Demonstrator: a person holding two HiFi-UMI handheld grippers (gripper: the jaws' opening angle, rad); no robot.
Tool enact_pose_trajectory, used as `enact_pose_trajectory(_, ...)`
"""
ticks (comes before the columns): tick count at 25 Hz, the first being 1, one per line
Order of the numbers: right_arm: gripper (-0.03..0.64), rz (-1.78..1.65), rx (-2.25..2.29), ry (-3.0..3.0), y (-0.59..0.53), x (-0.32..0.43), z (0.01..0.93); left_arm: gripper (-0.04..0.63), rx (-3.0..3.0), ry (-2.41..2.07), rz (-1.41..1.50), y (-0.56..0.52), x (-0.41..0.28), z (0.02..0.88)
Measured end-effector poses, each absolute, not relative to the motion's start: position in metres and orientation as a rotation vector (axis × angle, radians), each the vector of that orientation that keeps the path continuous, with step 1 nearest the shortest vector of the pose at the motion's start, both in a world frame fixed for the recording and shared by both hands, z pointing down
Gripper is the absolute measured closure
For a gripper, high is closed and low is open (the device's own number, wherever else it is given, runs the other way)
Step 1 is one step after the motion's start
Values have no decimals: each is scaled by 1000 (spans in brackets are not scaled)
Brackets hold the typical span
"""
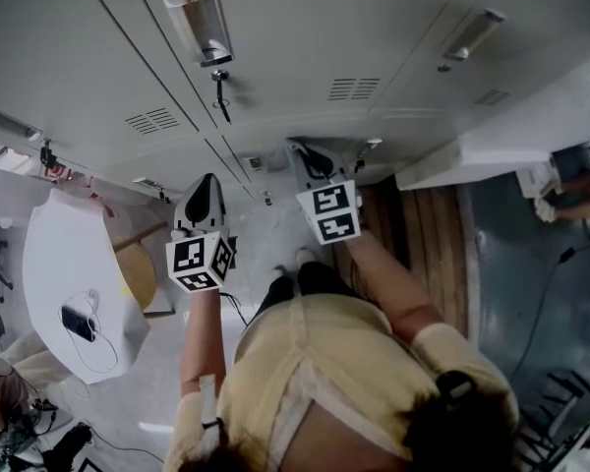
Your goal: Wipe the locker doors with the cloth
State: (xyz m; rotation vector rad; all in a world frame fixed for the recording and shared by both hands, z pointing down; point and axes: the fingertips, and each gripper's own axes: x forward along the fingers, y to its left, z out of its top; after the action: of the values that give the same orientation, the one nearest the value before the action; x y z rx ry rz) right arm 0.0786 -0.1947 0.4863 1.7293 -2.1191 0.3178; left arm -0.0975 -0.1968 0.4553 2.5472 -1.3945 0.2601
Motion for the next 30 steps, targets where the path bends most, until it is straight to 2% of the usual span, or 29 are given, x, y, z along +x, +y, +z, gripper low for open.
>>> enact_pose_trajectory(20,603,415,1982,-1859,-170,185,497,594,2676,-1137,304,-197,-20,462)
enact_pose_trajectory(30,603,435,2022,-1806,-165,203,498,594,2672,-1133,314,-198,-24,465)
